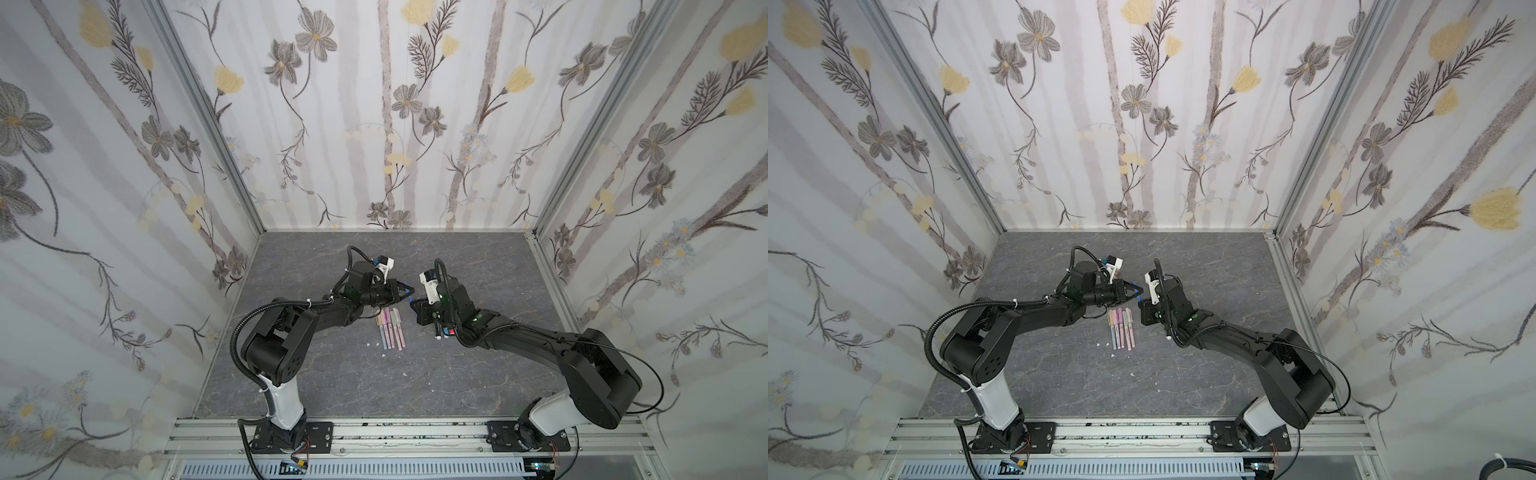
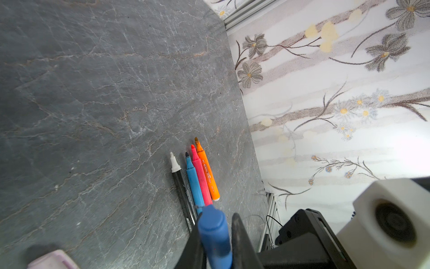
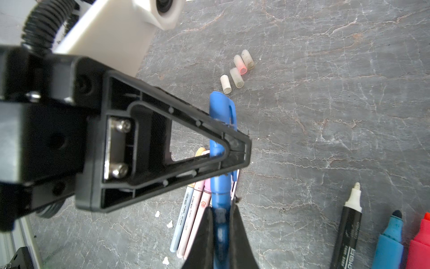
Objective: Remove pen caps from pens
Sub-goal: Open the pen cap on the pen.
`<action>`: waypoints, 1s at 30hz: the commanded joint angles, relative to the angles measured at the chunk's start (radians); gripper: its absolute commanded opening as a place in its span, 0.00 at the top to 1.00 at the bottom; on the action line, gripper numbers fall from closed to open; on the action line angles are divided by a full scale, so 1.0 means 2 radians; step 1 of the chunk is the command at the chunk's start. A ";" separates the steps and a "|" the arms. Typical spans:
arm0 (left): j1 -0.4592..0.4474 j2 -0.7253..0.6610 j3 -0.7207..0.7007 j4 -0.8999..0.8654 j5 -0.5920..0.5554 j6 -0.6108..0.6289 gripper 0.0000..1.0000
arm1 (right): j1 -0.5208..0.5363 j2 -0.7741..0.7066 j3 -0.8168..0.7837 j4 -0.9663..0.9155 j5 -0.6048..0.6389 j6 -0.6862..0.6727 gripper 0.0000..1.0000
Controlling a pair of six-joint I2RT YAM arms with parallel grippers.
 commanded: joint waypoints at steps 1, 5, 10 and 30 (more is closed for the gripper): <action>0.000 0.000 0.004 0.020 0.007 -0.003 0.87 | 0.000 0.003 -0.002 0.021 0.012 -0.002 0.97; -0.001 0.000 0.004 0.022 0.009 -0.006 0.95 | 0.000 0.007 -0.004 0.025 0.013 -0.002 0.92; 0.000 -0.003 0.004 0.023 0.012 -0.008 1.00 | 0.000 0.009 -0.009 0.034 0.012 -0.001 0.79; 0.012 0.009 0.038 -0.015 0.005 0.018 1.00 | 0.000 0.009 -0.017 0.033 0.005 -0.005 1.00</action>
